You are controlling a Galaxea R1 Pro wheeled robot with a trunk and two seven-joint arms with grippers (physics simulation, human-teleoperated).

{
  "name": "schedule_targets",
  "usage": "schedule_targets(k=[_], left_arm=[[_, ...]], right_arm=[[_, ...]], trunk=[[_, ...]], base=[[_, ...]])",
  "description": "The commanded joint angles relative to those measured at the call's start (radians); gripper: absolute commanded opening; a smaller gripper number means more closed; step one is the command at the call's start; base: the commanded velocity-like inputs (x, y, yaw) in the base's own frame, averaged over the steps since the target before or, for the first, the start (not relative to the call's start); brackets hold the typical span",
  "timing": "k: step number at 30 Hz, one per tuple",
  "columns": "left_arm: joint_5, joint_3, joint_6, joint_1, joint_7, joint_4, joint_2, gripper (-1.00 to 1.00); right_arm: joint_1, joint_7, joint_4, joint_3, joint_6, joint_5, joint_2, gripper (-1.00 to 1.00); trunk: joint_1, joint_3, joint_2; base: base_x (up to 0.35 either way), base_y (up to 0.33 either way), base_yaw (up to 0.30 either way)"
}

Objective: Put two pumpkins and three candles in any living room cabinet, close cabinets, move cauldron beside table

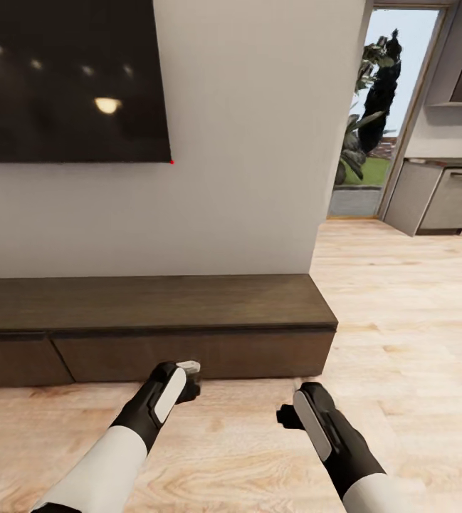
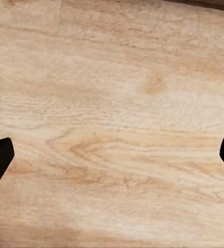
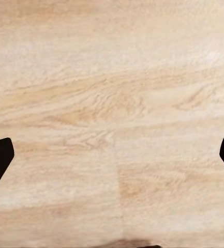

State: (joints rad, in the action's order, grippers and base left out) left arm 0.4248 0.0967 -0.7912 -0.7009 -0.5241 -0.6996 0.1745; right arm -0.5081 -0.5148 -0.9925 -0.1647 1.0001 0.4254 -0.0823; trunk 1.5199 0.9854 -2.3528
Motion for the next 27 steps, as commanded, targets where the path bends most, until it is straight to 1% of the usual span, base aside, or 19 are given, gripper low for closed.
schedule_targets(k=[1, 3, 5, 6, 8, 11, 14, 16, 19, 22, 24, 27], left_arm=[[0.007, 0.002, 0.023, 0.007, -0.008, 0.047, 0.000, 1.00], [0.007, 0.001, 0.095, 0.012, -0.007, 0.129, 0.000, 1.00], [0.006, 0.002, 0.167, 0.014, -0.007, 0.212, 0.000, 1.00], [0.006, 0.003, 0.207, 0.015, -0.006, 0.261, 0.000, 1.00], [0.004, 0.004, 0.258, 0.015, -0.006, 0.309, 0.000, 1.00], [0.003, 0.006, 0.339, 0.016, -0.006, 0.374, 0.000, 1.00], [0.003, 0.005, 0.379, 0.026, -0.007, 0.416, 0.000, 1.00], [0.003, 0.005, 0.411, 0.042, -0.007, 0.431, 0.000, 1.00], [0.003, 0.005, 0.449, 0.055, -0.007, 0.449, 0.000, 1.00], [0.003, 0.007, 0.468, 0.063, -0.007, 0.470, 0.000, 1.00], [0.003, 0.006, 0.472, 0.065, -0.007, 0.476, 0.000, 1.00], [0.003, 0.006, 0.474, 0.068, -0.007, 0.479, 0.000, 1.00]], right_arm=[[0.036, -0.011, -0.003, 0.000, 0.001, 0.009, 0.000, 1.00], [0.077, -0.010, -0.004, 0.001, -0.019, 0.009, -0.001, 1.00], [0.120, -0.010, -0.004, 0.002, -0.081, 0.008, 0.000, 1.00], [0.155, -0.010, -0.003, 0.004, -0.131, 0.008, 0.002, 1.00], [0.190, -0.010, -0.001, 0.006, -0.179, 0.008, 0.002, 1.00], [0.217, -0.009, 0.004, 0.006, -0.226, 0.003, 0.002, 1.00], [0.231, -0.009, 0.014, 0.004, -0.265, -0.001, 0.002, 1.00], [0.255, -0.008, 0.021, 0.006, -0.296, -0.002, 0.002, 1.00], [0.269, -0.008, 0.024, 0.007, -0.326, -0.005, 0.003, 1.00], [0.273, -0.008, 0.029, 0.007, -0.349, -0.003, 0.003, 1.00], [0.273, -0.009, 0.035, 0.006, -0.373, -0.003, 0.003, 1.00], [0.274, -0.010, 0.041, 0.005, -0.389, -0.003, 0.003, 1.00]], trunk=[[-0.004, -0.001, 0.007], [-0.012, -0.004, 0.021], [-0.020, -0.007, 0.035], [-0.023, -0.009, 0.042], [-0.031, -0.013, 0.056], [-0.043, -0.022, 0.077], [-0.054, -0.031, 0.098], [-0.062, -0.037, 0.112], [-0.073, -0.046, 0.133], [-0.085, -0.056, 0.154], [-0.092, -0.062, 0.168], [-0.104, -0.071, 0.189]], base=[[-0.001, 0.000, -0.002], [0.000, 0.000, -0.001], [0.000, 0.000, 0.000], [0.000, 0.000, 0.000], [0.000, 0.000, 0.000], [0.000, 0.000, 0.000], [0.000, 0.000, 0.000], [0.000, 0.000, -0.003], [0.000, 0.000, -0.104], [0.000, 0.000, -0.230], [0.000, 0.000, -0.264], [0.000, 0.000, -0.272]])
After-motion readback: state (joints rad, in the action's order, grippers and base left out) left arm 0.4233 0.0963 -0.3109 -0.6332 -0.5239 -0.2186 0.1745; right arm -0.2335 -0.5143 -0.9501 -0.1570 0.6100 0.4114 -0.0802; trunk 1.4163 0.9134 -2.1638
